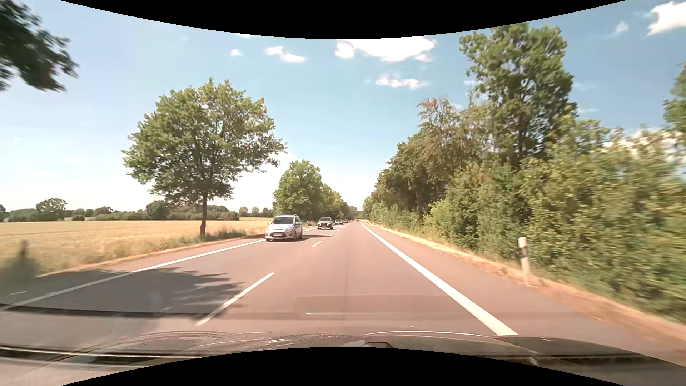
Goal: Follow the waypoints while adhering to traffic rules and regulations
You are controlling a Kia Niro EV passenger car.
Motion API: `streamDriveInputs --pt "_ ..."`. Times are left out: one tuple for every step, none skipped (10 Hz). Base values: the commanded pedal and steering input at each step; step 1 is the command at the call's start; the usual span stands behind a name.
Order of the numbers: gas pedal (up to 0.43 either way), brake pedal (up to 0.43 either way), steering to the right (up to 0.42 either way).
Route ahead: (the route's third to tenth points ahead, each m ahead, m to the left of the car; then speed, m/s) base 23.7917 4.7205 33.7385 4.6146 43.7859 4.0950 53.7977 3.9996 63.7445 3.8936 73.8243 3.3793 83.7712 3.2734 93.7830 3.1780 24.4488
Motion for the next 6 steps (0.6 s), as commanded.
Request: streamDriveInputs --pt "0.441 0.000 0.003" --pt "0.441 0.000 0.003" --pt "0.441 0.000 0.003" --pt "0.441 0.000 0.002" --pt "0.441 0.000 0.001" --pt "0.429 0.000 0.001"
